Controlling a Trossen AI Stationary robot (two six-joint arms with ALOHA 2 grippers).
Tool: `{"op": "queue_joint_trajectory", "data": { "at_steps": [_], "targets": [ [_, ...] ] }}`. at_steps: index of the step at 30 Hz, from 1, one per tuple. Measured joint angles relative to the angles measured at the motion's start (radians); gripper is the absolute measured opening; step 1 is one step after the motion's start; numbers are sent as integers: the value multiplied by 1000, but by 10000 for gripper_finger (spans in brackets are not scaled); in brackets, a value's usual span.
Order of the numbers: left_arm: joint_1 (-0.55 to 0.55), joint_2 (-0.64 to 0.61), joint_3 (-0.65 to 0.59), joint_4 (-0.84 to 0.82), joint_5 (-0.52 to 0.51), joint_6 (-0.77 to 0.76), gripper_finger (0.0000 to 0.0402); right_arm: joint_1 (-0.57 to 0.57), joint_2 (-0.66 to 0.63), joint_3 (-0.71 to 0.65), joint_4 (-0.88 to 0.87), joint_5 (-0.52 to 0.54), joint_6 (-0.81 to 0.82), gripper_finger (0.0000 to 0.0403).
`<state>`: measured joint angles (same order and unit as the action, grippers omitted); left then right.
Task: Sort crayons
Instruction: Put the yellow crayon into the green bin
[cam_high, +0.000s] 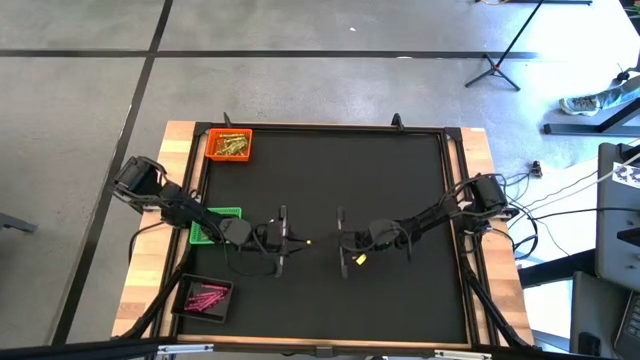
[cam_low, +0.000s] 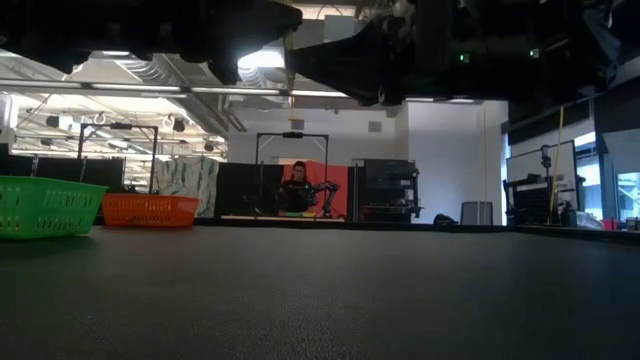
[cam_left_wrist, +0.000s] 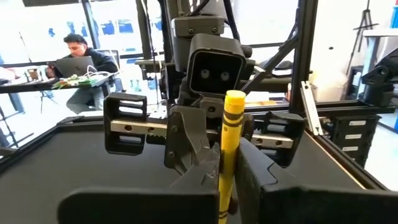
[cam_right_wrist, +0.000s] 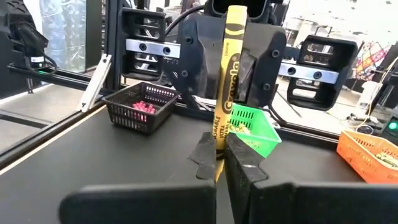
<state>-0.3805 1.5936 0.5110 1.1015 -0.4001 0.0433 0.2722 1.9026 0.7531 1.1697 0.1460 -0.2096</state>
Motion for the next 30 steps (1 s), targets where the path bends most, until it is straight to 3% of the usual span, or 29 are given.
{"op": "queue_joint_trajectory", "data": {
  "at_steps": [3,7,12,16,21,27,30],
  "targets": [
    [0,0,0,2,0,-1,11,0,0,8,-9,1,3,17],
    [1,-3,0,-34,-1,-5,9,12,-1,9,-26,10,0,70],
    [-17,-98,1,-261,-26,-35,5,66,-52,-1,-179,44,1,140],
    [-35,-226,47,-636,-66,-97,5,110,-85,-2,-325,101,64,164],
    [-40,-346,197,-1258,-87,-247,5,123,-87,-2,-394,115,138,164],
    [-39,-383,389,-1955,-78,-493,5,112,-87,-2,-419,115,178,160],
    [-39,-383,445,-2196,-49,-596,5,111,-87,-2,-420,116,179,159]
  ]
}}
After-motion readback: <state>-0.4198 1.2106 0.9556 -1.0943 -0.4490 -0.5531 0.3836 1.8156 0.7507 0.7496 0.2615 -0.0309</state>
